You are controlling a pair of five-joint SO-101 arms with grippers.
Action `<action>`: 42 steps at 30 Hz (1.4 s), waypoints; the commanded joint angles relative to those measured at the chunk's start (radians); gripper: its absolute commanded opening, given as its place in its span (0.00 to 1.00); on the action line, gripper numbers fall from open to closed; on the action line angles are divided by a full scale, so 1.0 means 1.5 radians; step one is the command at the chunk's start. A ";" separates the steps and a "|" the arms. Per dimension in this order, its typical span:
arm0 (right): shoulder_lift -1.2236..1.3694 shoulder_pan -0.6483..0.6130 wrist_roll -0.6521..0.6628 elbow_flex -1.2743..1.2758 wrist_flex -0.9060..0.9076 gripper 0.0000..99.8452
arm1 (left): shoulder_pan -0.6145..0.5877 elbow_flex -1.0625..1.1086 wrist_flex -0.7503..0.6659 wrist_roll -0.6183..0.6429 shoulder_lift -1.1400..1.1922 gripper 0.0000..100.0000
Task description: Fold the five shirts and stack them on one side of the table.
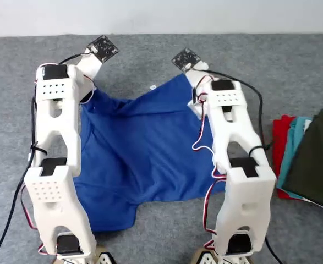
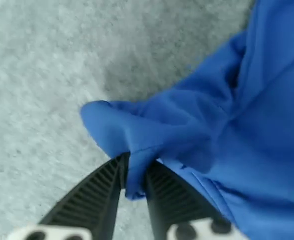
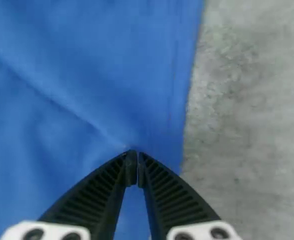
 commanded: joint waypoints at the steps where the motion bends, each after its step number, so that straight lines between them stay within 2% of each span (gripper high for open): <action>1: 0.019 -0.009 -0.011 -0.035 0.029 0.01 | 0.003 -0.005 0.032 -0.003 -0.004 0.01; 9: 0.031 -0.005 -0.010 -0.036 0.215 0.01 | -0.001 -0.005 0.087 -0.003 -0.005 0.01; 21: 0.020 -0.004 -0.010 -0.055 0.513 0.01 | -0.001 -0.006 0.088 -0.003 -0.009 0.01; 28: -0.029 -0.006 -0.011 -0.231 0.514 0.02 | 0.002 -0.006 0.085 -0.003 -0.008 0.01; 33: 0.005 0.002 -0.011 -0.334 0.446 0.02 | 0.001 -0.006 0.085 -0.003 -0.007 0.01; 35: 0.032 0.008 -0.011 -0.342 0.407 0.06 | 0.001 -0.006 0.085 -0.003 -0.006 0.01; 38: 0.079 0.017 -0.015 -0.342 0.351 0.16 | 0.002 -0.006 0.085 -0.003 -0.006 0.01; 42: 0.130 0.032 -0.091 -0.343 0.282 0.22 | 0.002 -0.006 0.084 -0.003 -0.006 0.01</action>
